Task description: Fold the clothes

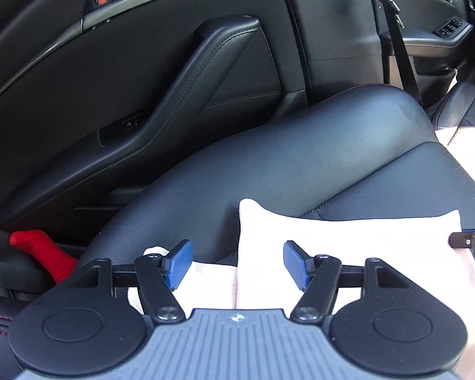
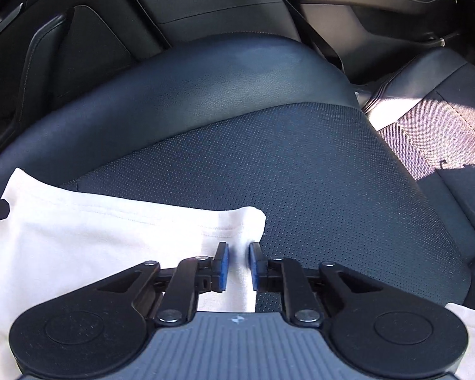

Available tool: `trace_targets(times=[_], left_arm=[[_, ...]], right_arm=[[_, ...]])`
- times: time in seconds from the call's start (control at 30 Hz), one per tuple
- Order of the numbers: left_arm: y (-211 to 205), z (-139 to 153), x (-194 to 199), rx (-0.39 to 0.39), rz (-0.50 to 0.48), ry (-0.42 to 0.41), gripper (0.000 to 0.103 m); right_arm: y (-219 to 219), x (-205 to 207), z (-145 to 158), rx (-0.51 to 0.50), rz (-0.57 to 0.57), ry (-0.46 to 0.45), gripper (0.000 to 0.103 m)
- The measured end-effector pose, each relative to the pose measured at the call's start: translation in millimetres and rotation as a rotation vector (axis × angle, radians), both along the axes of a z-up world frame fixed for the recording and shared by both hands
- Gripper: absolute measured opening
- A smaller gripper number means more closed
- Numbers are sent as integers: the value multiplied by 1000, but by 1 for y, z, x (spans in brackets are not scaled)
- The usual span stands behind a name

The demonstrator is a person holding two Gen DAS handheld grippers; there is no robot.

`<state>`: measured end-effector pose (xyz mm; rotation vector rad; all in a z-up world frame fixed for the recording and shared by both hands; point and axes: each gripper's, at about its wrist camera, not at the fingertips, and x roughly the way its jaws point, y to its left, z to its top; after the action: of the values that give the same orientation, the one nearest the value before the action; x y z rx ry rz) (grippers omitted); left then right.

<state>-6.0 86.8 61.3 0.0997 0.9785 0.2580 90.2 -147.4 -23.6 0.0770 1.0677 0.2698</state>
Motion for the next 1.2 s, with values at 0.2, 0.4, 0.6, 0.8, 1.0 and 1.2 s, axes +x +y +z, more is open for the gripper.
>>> trace_targets(times=[0.2, 0.4, 0.6, 0.8, 1.0, 1.2], left_arm=[[-4, -13, 13, -22, -23, 36, 5], [-18, -10, 21, -9, -86, 10, 4], [-43, -5, 48, 0, -171, -39, 4], [-62, -14, 80, -18, -244, -58, 4], [-57, -16, 79, -20, -243, -34, 12], [-47, 3, 49, 15, -210, -48, 38]], right_arm=[[-6, -6, 10, -18, 0, -48, 6], [-22, -3, 20, -36, -50, -71, 6], [-41, 1, 28, -72, -119, -93, 6], [-61, 19, 21, -128, -210, -86, 6], [-58, 26, 4, -170, -212, -39, 10], [-43, 3, 28, -151, -159, -106, 17]])
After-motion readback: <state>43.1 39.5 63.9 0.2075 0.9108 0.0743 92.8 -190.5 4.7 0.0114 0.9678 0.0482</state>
